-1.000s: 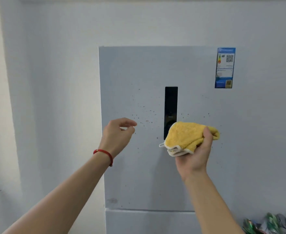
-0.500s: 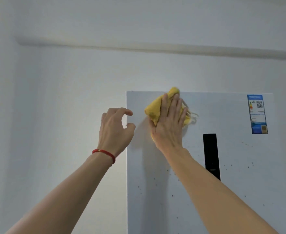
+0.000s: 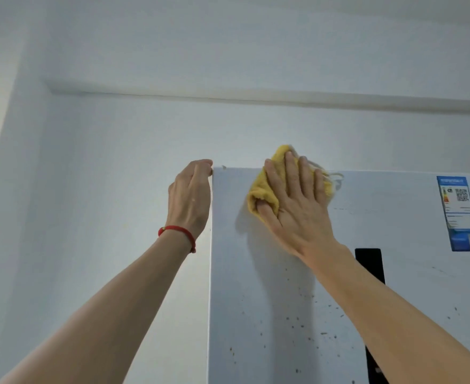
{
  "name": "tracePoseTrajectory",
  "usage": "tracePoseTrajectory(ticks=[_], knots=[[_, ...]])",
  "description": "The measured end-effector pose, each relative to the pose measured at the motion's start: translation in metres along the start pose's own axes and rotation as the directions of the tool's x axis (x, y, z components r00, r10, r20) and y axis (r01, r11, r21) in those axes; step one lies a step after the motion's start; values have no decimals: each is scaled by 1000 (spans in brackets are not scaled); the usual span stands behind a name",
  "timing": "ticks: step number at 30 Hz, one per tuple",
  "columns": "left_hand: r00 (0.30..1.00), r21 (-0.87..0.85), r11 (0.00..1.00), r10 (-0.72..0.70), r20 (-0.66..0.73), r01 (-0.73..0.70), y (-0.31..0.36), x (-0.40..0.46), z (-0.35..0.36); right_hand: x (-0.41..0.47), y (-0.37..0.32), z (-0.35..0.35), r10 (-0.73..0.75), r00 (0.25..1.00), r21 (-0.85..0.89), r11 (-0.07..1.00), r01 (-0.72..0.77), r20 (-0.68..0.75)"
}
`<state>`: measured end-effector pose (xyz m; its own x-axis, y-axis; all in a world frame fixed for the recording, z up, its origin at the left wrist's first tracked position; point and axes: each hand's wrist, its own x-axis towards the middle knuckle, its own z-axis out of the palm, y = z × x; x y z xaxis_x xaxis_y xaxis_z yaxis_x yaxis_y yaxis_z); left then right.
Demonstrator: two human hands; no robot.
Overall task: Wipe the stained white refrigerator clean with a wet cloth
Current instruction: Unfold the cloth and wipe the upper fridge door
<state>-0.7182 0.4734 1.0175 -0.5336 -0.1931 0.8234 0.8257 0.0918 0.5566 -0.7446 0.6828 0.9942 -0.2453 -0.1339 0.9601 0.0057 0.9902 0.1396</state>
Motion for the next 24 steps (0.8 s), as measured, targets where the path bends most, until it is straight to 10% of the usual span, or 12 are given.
tracePoseTrajectory(ticks=[10, 16, 24], knots=[[997, 78, 995, -56, -49, 60, 2, -5, -19, 10, -57, 13, -402, 914, -65, 915, 399, -49], [995, 112, 993, 35, -89, -25, -3, -21, -28, 9, -29, 7, 42, 992, 35, 999, -38, -115], [969, 215, 966, 184, -165, -146, -6, -30, -12, -1, -45, 12, -365, 928, -39, 931, 363, -72]])
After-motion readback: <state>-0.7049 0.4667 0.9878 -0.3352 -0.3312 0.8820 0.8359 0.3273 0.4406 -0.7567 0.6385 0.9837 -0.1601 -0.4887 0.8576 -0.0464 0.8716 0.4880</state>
